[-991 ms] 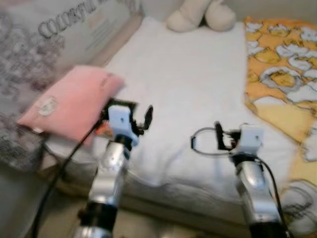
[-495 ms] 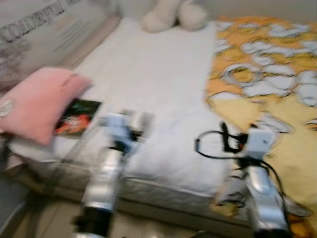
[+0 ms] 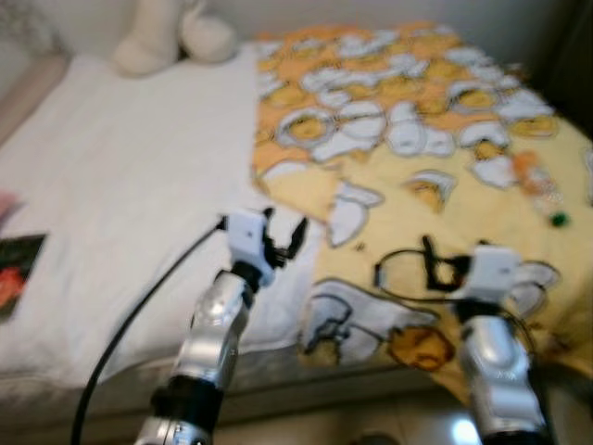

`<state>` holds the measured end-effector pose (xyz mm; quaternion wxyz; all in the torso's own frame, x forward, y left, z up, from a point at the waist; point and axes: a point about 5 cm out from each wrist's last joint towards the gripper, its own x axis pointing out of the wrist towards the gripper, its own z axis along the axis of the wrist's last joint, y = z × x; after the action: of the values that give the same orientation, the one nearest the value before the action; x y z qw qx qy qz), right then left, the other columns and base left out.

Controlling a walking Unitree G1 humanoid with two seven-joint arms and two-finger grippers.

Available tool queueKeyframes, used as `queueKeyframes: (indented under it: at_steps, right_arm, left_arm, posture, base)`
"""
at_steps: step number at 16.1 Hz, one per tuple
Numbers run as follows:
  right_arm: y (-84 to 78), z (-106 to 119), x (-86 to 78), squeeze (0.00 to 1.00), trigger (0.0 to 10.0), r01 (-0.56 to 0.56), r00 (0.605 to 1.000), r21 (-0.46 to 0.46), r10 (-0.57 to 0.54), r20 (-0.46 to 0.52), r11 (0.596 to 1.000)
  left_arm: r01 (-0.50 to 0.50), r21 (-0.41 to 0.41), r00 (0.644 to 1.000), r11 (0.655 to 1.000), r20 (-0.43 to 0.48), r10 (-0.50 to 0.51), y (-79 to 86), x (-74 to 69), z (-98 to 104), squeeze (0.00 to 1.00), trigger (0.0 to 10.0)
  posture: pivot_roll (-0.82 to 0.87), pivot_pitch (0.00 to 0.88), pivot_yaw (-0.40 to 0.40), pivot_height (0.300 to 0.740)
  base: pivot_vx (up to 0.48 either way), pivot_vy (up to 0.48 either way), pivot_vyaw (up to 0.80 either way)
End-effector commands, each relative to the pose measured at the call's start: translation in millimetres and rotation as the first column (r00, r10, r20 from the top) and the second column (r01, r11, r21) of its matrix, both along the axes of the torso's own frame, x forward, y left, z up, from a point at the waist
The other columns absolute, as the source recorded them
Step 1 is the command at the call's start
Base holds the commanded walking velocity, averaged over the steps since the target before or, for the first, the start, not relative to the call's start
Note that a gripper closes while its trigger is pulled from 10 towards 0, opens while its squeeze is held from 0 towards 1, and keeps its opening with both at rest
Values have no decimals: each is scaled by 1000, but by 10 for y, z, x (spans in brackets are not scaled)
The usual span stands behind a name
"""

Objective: Clean up the room

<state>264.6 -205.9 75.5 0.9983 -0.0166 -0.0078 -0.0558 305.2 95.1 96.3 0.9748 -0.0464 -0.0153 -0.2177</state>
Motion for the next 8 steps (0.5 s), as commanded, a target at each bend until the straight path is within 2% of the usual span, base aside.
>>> queueKeyframes:
  at_steps: [1,2,4,5,6,7,8]
  right_arm:
    - [110,-53,-9,0,10000,-44,999,30,45,-25,999]
    - [121,-71,-23,0,10000,-49,998,32,50,-30,998]
    - [126,-123,-61,0,10000,-54,997,42,56,-52,998]
    - [121,-141,-78,0,10000,-58,996,43,61,-60,997]
    - [86,-210,-155,0,10000,-66,993,30,68,-92,997]
    - [66,-240,-195,0,10000,-69,992,23,71,-106,997]
    - [-69,-442,-453,0,10000,-90,975,-17,85,-204,996]
  left_arm:
    - [-49,31,999,998,-12,50,128,35,-34,0,10000]
    - [-64,32,998,997,-24,65,156,42,-60,0,10000]
    - [-88,51,994,995,-62,91,234,21,-166,0,10000]
    - [-81,93,993,992,-74,88,243,-13,-241,0,10000]
    - [-53,223,986,973,-144,86,253,-83,-467,0,10000]
    - [-28,271,981,962,-178,79,251,-116,-559,0,10000]
    - [-23,311,957,950,-268,111,249,-143,-755,0,10000]
  posture:
    - [-192,0,82,740]
    - [-196,0,84,740]
    - [-201,0,87,740]
    - [-201,0,88,740]
    - [-202,0,89,740]
    - [-203,0,87,740]
    - [-208,0,65,740]
  base:
    - [0,0,-756]
    - [0,0,-644]
    - [0,0,0]
    - [0,0,0]
    - [0,0,0]
    - [0,0,0]
    - [0,0,0]
